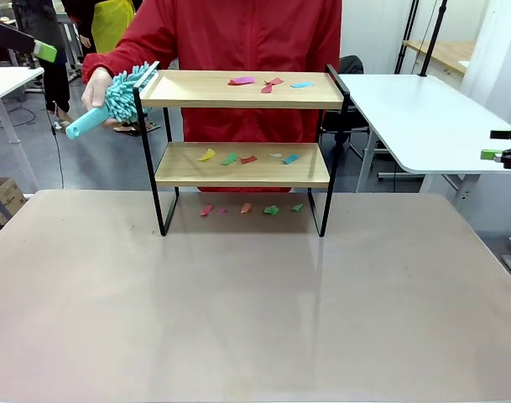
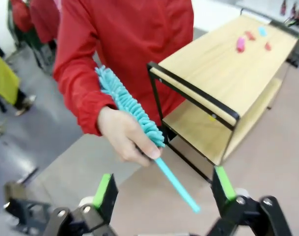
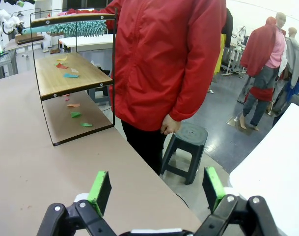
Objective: Clean the shelf.
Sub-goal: Pick up the Duster handed by the human.
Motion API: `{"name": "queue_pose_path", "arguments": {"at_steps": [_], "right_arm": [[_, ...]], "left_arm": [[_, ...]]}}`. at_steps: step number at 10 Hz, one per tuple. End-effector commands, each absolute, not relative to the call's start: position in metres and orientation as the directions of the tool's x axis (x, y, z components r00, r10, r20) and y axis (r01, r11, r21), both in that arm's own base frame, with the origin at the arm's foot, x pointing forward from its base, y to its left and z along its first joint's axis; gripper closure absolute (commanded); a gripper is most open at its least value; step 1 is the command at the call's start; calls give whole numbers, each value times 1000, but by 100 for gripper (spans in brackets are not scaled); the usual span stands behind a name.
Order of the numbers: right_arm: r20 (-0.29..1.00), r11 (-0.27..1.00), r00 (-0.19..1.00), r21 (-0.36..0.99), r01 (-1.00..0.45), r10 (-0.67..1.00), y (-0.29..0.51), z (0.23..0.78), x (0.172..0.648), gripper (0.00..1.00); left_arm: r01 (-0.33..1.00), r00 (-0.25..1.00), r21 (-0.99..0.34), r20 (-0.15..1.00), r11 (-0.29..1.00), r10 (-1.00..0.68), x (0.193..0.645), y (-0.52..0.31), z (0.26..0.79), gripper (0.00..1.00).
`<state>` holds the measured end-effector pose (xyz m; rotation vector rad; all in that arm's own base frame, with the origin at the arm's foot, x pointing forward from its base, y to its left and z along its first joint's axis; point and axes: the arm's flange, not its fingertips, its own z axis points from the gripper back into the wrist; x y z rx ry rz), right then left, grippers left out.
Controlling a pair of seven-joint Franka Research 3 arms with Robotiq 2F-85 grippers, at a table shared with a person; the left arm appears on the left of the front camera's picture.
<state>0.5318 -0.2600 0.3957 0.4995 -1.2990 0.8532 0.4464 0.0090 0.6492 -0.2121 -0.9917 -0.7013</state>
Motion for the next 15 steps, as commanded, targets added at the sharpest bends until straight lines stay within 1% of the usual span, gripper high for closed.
{"name": "queue_pose_path", "arguments": {"at_steps": [1, 2, 3, 4, 7, 8, 10, 11, 13, 14, 15], "right_arm": [[963, 616, 58, -122, -778, 265, -258, 401, 533, 0], [963, 616, 58, -122, -778, 265, -258, 401, 533, 0], [963, 616, 58, -122, -778, 265, -258, 401, 533, 0], [963, 616, 58, -122, -778, 265, -258, 401, 533, 0], [963, 616, 58, -122, -778, 265, -258, 401, 533, 0], [963, 616, 58, -122, -778, 265, -258, 401, 533, 0], [963, 616, 58, -122, -778, 265, -258, 401, 533, 0], [963, 616, 58, -122, -778, 265, -258, 401, 533, 0], [963, 616, 58, -122, -778, 265, -258, 401, 533, 0], [963, 616, 58, -122, -778, 265, -258, 401, 533, 0], [963, 616, 58, -122, -778, 265, -258, 401, 533, 0]], "left_arm": [[594, 429, 153, 770, 789, -472, 435, -7, 656, 0], [578, 448, 184, 743, 795, -498, 432, -15, 657, 0], [601, 450, 157, 743, 783, -495, 433, -14, 655, 0], [599, 406, 177, 773, 781, -487, 439, -12, 655, 0], [607, 415, 179, 760, 774, -501, 438, -16, 656, 0], [506, 489, 193, 739, 841, -464, 437, -24, 657, 0], [497, 581, 148, 675, 855, -454, 434, -42, 652, 0], [464, 620, 151, 648, 873, -442, 437, -45, 646, 0], [483, 674, 78, 603, 872, -427, 440, -50, 631, 0], [446, 687, 118, 591, 887, -424, 443, -51, 626, 0], [440, 706, 117, 567, 891, -423, 445, -54, 620, 0]]}}
